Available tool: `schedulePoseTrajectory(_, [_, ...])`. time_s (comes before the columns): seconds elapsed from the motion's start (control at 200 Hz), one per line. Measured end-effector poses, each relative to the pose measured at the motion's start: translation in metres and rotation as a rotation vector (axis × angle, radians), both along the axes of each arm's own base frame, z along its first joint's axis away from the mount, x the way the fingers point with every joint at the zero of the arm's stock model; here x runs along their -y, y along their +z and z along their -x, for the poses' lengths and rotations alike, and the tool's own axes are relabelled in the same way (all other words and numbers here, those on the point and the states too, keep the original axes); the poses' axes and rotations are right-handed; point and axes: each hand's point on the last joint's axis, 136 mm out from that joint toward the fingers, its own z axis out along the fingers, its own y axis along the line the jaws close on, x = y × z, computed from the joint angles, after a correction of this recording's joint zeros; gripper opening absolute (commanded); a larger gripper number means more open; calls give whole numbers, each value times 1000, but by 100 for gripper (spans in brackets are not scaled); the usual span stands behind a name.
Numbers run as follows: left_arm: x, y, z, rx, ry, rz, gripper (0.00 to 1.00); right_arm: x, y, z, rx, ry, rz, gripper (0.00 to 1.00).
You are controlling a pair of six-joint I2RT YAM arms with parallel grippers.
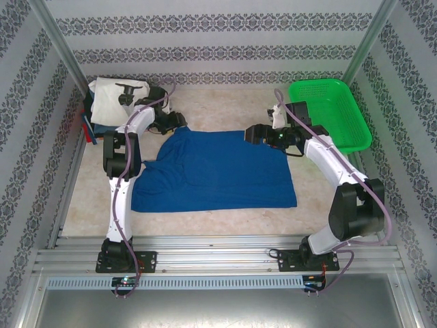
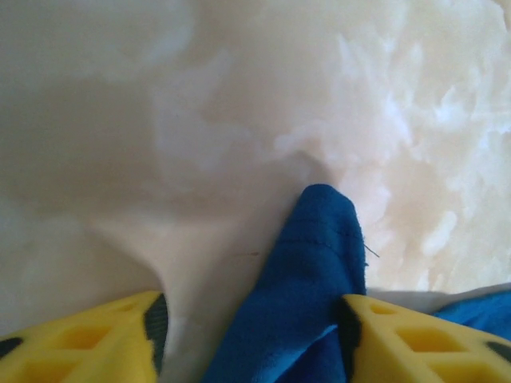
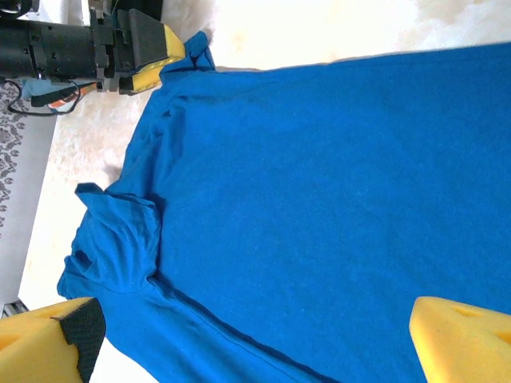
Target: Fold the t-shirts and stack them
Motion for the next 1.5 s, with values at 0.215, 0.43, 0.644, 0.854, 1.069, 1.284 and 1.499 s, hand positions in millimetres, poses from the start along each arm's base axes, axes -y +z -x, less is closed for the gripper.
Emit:
schedulePoseTrajectory(0.215, [8,0,3,-7,-25,42,14,1,-5,4,-12,0,2,98])
schedulePoseTrajectory(0.43, [-5,4,10,2,-11,-47,11,2,-4,12,-9,0,2,98])
schedulePoseTrajectory(0.644, [-8,63,16,138,-25,-261,11,3,-2,14,1,3,4,98])
schedulePoseTrajectory(0.854, [48,94,61,208,-125,-370,11,8,-9,16,-17,-8,7,98])
schedulePoseTrajectory(1.069, [81,47,127,89,-160,-384,16,19,-18,15,-37,-42,19,98])
schedulePoseTrajectory(1.284, [98,6,202,-42,-126,-276,55,29,-25,14,-49,-74,34,98])
schedulePoseTrajectory(1.499, [105,79,192,113,-66,-128,80,35,-26,12,-51,-93,40,98])
